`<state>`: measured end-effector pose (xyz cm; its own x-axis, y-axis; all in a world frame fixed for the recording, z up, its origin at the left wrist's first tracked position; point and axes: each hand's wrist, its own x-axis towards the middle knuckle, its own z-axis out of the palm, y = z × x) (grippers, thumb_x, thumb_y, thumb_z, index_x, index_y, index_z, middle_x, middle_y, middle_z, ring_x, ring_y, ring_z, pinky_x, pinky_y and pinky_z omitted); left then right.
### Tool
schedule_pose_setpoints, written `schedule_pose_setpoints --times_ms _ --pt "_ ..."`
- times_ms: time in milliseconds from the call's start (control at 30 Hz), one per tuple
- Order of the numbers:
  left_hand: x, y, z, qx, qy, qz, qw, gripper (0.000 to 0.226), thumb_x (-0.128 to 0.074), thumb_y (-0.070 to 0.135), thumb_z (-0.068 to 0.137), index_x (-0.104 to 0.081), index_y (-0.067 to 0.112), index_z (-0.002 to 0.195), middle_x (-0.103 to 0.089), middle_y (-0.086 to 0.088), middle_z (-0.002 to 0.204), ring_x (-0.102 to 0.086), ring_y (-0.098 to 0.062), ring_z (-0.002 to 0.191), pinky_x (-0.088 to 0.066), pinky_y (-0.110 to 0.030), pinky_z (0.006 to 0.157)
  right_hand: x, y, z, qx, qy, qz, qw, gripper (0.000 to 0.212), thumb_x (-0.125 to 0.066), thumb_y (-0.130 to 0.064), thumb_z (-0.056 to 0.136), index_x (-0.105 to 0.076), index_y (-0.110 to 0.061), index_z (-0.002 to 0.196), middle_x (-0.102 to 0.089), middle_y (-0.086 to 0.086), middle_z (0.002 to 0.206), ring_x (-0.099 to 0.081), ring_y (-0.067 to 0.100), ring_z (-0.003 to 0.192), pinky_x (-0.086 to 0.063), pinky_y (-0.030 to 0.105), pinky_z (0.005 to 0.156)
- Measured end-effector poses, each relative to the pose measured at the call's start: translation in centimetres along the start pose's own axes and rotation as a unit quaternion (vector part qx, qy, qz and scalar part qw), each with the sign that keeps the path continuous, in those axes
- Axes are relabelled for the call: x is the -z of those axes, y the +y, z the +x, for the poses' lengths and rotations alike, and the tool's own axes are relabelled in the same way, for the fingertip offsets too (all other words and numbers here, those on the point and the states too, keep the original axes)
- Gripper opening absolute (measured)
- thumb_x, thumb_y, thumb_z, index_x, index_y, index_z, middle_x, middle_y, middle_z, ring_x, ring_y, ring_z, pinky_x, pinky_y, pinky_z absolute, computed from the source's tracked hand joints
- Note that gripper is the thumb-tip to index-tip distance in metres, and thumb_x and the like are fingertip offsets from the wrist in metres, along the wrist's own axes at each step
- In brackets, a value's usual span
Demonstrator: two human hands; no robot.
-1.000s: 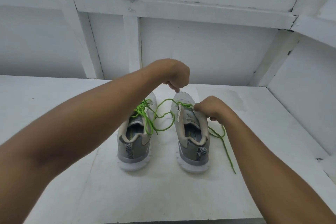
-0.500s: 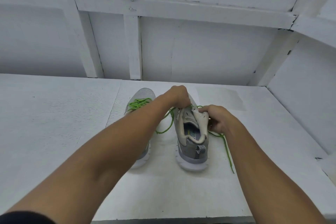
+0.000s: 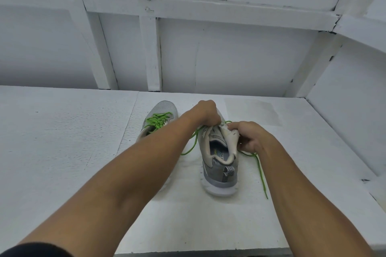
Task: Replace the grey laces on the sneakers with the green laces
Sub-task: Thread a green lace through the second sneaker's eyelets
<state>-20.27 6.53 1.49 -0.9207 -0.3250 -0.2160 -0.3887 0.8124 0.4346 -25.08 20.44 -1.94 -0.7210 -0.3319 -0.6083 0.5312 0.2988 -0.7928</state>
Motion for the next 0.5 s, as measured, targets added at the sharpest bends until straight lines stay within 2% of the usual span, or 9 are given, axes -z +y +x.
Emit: schedule_pose_setpoints --times_ms 67,133,200,267,333,400,467,500 --pt "0.0 0.2 -0.1 -0.001 0.002 0.0 1.0 0.023 -0.06 0.018 0.083 -0.045 0.013 0.066 -0.063 -0.019 0.107 -0.051 -0.024 0.077 -0.034 -0.026 0.05 0.0 0.0 0.1 0.002 -0.002 -0.006 1.0 0.007 -0.058 -0.007 0.09 -0.063 -0.008 0.095 -0.061 0.01 0.083 -0.055 0.021 0.074 -0.045 0.035 0.08" --pt "0.0 0.4 -0.3 -0.003 0.004 0.0 1.0 0.015 -0.059 0.017 0.084 -0.052 0.01 0.074 -0.063 -0.02 0.113 -0.061 -0.03 0.092 -0.034 -0.025 0.048 0.0 0.0 0.2 0.004 -0.002 -0.012 1.0 0.007 -0.058 -0.007 0.09 -0.063 -0.008 0.095 -0.061 0.01 0.083 -0.056 0.021 0.075 -0.045 0.036 0.081" --pt "0.0 0.5 -0.4 -0.001 0.007 -0.003 1.0 0.01 -0.059 0.016 0.084 -0.058 0.007 0.083 -0.063 -0.02 0.115 -0.062 -0.031 0.104 -0.034 -0.025 0.05 0.1 0.1 0.2 0.007 -0.006 -0.022 1.0 0.005 -0.059 -0.008 0.09 -0.064 -0.009 0.091 -0.061 0.009 0.082 -0.055 0.021 0.075 -0.044 0.036 0.081" --pt "-0.1 0.6 -0.4 -0.005 0.015 0.005 1.0 0.016 -0.057 0.016 0.085 -0.051 0.008 0.073 -0.063 -0.02 0.114 -0.062 -0.031 0.093 -0.034 -0.025 0.049 0.1 0.1 0.1 0.018 -0.006 -0.049 0.999 0.006 -0.059 -0.009 0.089 -0.064 -0.011 0.086 -0.06 0.008 0.08 -0.053 0.021 0.076 -0.043 0.035 0.079" --pt "-0.2 0.8 -0.6 -0.008 0.019 0.025 0.999 0.028 -0.057 0.017 0.089 -0.041 0.011 0.067 -0.063 -0.018 0.11 -0.052 -0.025 0.081 -0.036 -0.027 0.053 0.1 -0.2 -0.2 0.036 0.002 -0.109 0.993 0.006 -0.057 -0.012 0.088 -0.061 -0.011 0.084 -0.058 0.008 0.079 -0.052 0.02 0.075 -0.043 0.034 0.073" --pt "-0.4 1.3 -1.0 -0.011 0.032 0.043 0.999 0.024 -0.057 0.018 0.09 -0.043 0.01 0.073 -0.06 -0.015 0.105 -0.05 -0.024 0.08 -0.039 -0.03 0.062 -0.2 -0.9 -0.5 0.052 0.001 -0.187 0.981 0.006 -0.055 -0.016 0.087 -0.056 -0.013 0.082 -0.056 0.007 0.076 -0.049 0.019 0.07 -0.039 0.031 0.065" --pt "-0.7 1.8 -1.3 -0.018 0.05 0.062 0.997 0.009 -0.056 0.016 0.09 -0.05 0.009 0.089 -0.058 -0.013 0.106 -0.052 -0.026 0.084 -0.04 -0.031 0.066 -0.5 -1.6 -0.8 0.065 -0.002 -0.256 0.964 0.009 -0.052 -0.019 0.088 -0.056 -0.013 0.082 -0.059 0.006 0.077 -0.051 0.02 0.071 -0.039 0.031 0.065" --pt "-0.8 2.0 -1.4 -0.023 0.063 0.076 0.995 0.011 -0.055 0.015 0.09 -0.053 0.009 0.099 -0.057 -0.013 0.11 -0.055 -0.028 0.09 -0.04 -0.032 0.068 -0.5 -1.9 -0.9 0.072 -0.001 -0.28 0.957 0.012 -0.049 -0.02 0.089 -0.057 -0.014 0.082 -0.06 0.006 0.078 -0.052 0.019 0.072 -0.038 0.031 0.065"
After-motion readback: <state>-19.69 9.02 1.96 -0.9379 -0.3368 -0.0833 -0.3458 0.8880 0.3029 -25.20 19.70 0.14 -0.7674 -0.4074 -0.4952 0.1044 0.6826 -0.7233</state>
